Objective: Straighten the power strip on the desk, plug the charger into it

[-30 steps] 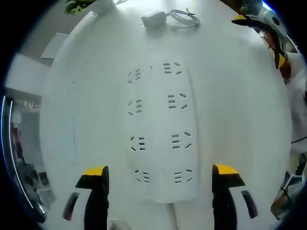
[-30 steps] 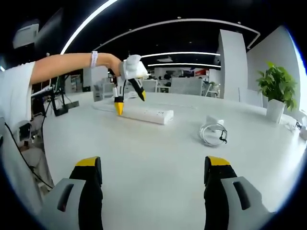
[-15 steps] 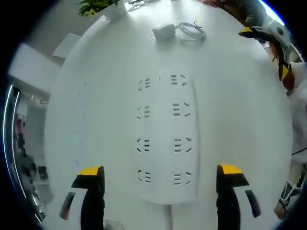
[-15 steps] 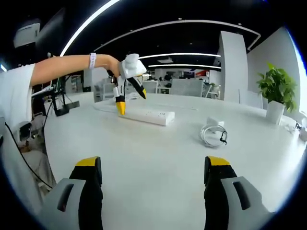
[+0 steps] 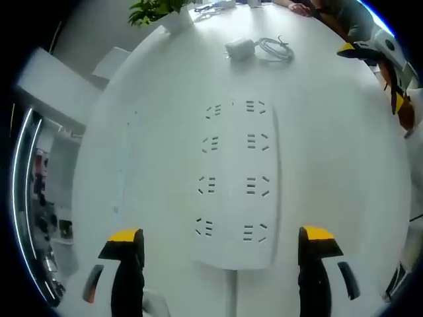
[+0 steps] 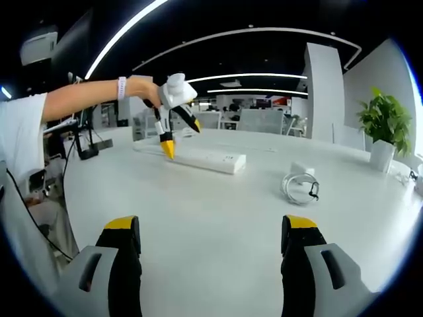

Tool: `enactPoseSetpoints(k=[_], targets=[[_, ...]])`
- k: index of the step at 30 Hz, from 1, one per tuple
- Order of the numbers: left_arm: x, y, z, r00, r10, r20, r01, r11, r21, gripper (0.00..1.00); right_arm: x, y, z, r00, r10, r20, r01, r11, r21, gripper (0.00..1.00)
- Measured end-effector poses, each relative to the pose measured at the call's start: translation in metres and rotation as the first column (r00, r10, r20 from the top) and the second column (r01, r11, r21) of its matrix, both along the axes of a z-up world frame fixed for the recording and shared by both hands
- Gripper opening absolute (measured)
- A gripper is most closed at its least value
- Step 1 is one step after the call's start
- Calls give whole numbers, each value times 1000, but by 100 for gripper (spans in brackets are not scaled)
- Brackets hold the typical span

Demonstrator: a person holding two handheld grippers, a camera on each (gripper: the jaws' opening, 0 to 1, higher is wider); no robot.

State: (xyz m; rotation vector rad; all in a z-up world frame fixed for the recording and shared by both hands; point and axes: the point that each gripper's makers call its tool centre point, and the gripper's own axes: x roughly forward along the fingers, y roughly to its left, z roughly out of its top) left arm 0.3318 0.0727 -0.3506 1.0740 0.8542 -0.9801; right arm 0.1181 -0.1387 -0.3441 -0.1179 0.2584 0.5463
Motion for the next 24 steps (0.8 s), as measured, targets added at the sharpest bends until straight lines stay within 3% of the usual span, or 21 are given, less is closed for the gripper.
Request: enactPoseSetpoints(k=[7,14,24], targets=[[2,-8,8,1000,18,13,-17,997,-70,99,2,1,-4,1000,6,0,-6,1000,-1,87],[5,-16,27,996,42,83,-28,987,-159,99,5,2,-7,1000,9,-2,-9,1000,1,87],[-2,-20,38,990,74,117,-44,970,-240,99,5,10,-9,1000,27,-5,-27,1000,3,87]])
